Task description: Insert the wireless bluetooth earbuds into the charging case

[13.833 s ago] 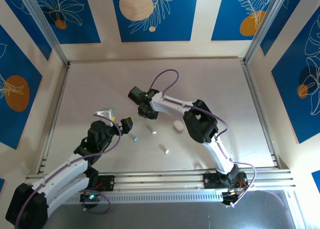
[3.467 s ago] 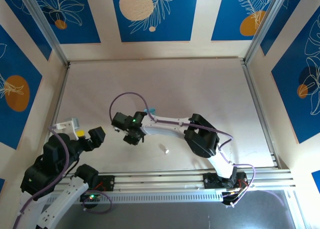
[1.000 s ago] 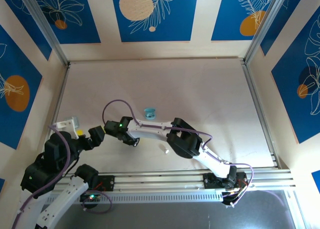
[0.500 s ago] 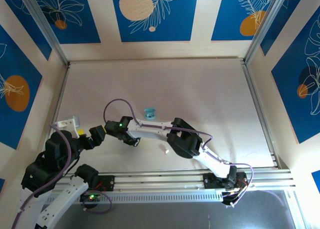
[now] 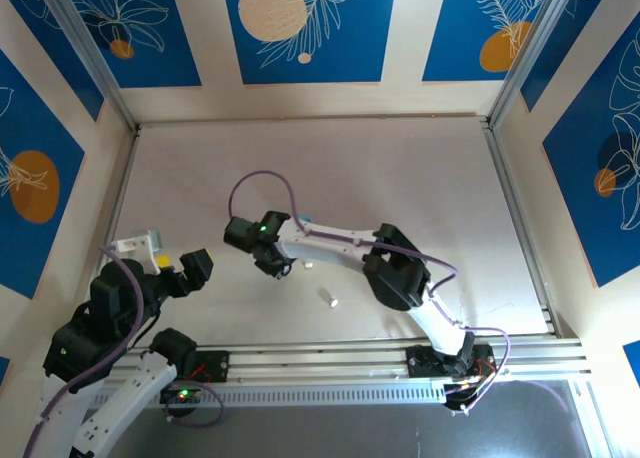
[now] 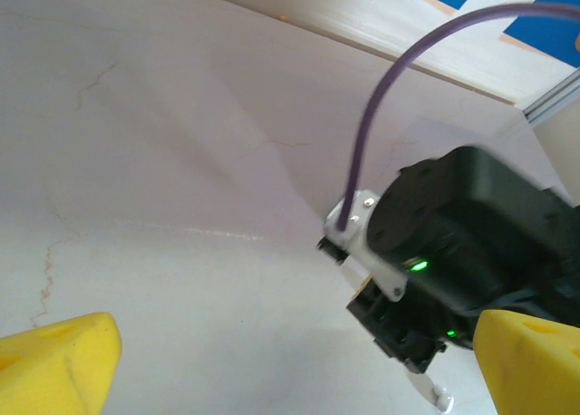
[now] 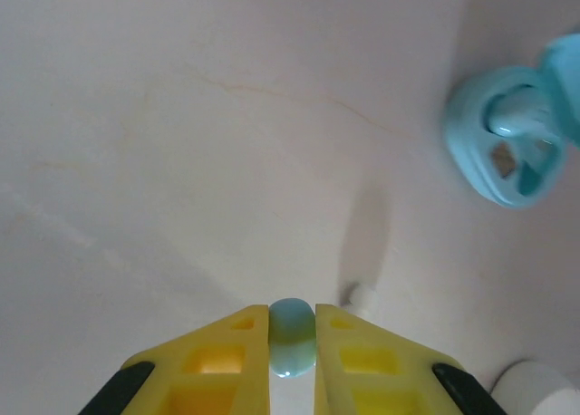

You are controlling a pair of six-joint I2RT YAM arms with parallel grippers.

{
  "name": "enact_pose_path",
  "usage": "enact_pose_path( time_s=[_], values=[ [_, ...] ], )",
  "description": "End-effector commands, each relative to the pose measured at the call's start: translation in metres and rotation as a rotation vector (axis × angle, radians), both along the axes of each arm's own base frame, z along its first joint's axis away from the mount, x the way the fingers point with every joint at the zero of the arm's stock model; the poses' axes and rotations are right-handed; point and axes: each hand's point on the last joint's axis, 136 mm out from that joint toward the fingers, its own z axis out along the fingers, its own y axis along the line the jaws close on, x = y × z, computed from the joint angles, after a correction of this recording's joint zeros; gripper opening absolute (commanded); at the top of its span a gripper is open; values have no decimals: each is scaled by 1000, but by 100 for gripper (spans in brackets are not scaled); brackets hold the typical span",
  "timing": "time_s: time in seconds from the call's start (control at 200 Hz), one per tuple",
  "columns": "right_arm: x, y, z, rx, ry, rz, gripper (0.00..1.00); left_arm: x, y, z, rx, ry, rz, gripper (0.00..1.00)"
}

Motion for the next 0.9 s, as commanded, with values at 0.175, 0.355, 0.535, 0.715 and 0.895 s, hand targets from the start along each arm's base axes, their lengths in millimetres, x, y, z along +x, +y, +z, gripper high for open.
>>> enact_pose_path(
  time_s=[0.175,0.355,0.535,0.715,0.895],
  values=[
    [-8,-28,58,317,60,-180,15,8,-29,14,-72,-41,-116,100],
    [-15,-56,81,513,121,-268,16,15,-55,11,-130,-25,-219,100],
    [-18,-87,103,775,214,-368,16,22,-84,4,-189,2,-331,100],
    [-20,-116,124,1017,293,-431,16,27,-113,-7,-266,29,-446,100],
    [-27,-136,138,1173,342,-445,16,26,-137,-18,-289,30,-541,100]
  ],
)
